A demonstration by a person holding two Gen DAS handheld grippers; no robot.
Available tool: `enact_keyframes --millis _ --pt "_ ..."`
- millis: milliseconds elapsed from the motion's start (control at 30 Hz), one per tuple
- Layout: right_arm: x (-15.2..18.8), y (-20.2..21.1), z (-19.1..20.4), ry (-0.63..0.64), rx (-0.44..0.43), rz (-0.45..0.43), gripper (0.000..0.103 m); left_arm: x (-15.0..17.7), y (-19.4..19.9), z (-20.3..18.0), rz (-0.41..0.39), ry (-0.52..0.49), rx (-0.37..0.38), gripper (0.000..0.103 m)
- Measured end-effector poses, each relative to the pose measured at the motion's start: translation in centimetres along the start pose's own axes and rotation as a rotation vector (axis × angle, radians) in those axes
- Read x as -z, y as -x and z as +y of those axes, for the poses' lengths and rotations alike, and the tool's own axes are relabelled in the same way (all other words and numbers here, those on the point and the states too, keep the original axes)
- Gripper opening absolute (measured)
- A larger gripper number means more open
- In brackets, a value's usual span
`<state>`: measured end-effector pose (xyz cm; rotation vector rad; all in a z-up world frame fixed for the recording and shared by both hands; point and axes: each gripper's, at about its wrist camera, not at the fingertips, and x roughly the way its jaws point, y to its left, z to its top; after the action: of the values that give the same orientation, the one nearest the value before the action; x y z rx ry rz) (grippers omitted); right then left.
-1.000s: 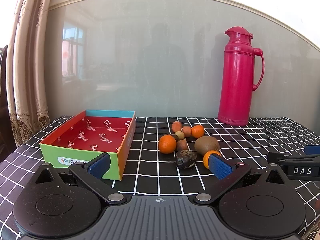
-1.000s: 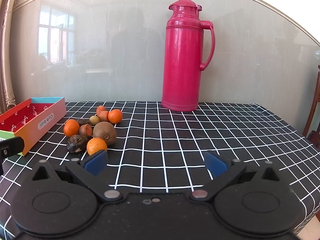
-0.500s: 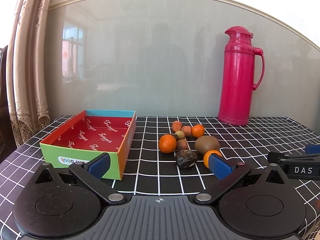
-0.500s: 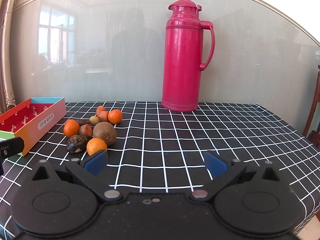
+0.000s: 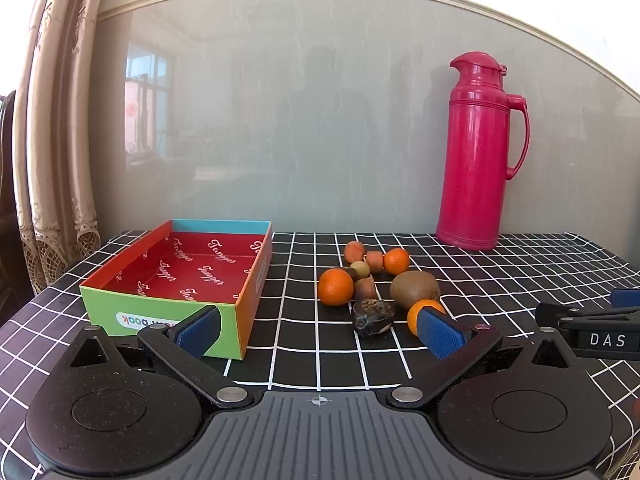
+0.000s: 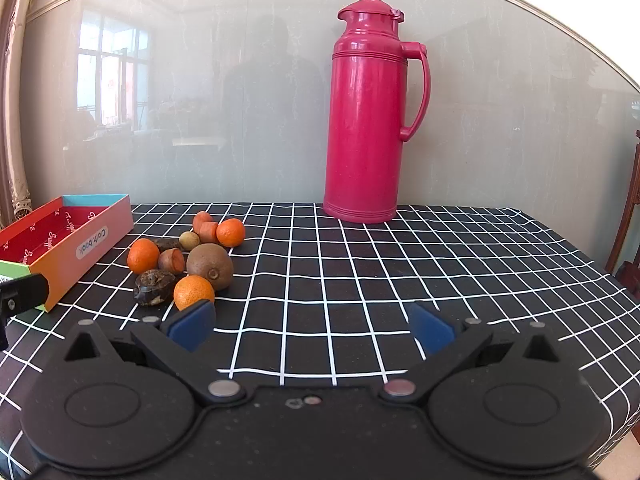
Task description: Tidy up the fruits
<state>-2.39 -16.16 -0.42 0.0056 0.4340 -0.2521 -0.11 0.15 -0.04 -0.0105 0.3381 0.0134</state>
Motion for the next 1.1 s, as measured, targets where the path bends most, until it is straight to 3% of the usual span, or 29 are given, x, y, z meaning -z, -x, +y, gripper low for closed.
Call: enact_keyframes --millis 1100 --pt "-0.05 0.1 0.0 0.008 -0.007 -0.002 0.103 0.02 -0.15 -0.16 0.008 -0.005 -0.003 0.103"
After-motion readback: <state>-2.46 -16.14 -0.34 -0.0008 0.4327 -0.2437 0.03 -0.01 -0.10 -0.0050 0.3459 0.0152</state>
